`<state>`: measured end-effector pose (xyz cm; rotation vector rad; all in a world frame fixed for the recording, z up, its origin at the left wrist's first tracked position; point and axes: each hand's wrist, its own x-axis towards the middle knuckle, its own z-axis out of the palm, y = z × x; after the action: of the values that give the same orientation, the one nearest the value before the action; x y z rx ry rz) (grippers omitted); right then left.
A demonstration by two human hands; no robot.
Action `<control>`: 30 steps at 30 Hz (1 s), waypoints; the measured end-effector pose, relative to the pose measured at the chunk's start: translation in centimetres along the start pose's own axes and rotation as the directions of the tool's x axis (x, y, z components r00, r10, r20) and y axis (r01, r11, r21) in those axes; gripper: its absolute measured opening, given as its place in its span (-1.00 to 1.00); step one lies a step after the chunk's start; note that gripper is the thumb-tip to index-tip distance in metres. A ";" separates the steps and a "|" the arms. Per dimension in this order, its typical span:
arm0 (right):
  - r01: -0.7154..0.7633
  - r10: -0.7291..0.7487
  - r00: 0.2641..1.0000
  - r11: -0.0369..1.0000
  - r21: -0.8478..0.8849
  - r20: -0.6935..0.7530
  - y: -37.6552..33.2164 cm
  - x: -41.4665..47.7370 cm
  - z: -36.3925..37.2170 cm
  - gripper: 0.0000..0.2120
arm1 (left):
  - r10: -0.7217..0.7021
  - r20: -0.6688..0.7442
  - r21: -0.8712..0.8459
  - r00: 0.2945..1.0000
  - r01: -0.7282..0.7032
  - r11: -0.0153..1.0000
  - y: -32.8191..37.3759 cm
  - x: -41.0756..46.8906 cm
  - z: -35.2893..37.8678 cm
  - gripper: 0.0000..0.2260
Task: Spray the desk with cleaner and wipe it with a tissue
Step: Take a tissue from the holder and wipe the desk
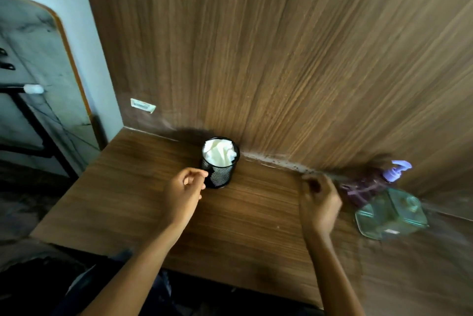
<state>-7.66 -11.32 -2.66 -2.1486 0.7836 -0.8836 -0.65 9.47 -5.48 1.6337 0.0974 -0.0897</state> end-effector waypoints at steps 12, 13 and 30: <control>0.012 0.020 0.945 0.995 -0.096 0.327 -7.6 0.0 11.8 -0.75 | 0.120 -0.101 0.106 0.988 -0.109 0.988 0.5 4.9 -0.6 -0.89; -0.006 0.028 0.946 0.998 -0.069 0.323 -7.6 -0.1 12.3 -0.72 | 0.106 -0.107 0.097 0.989 -0.096 0.991 0.4 5.1 -1.1 -0.88; -0.401 0.123 0.897 0.630 0.665 0.425 -9.4 0.9 9.6 -0.79 | 0.014 0.078 -0.372 0.997 0.016 0.928 3.0 4.7 -1.0 -0.88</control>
<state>2.69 -3.03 -0.38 -1.3370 0.4254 -0.5058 4.39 10.29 -3.01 1.2474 0.0503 -0.1284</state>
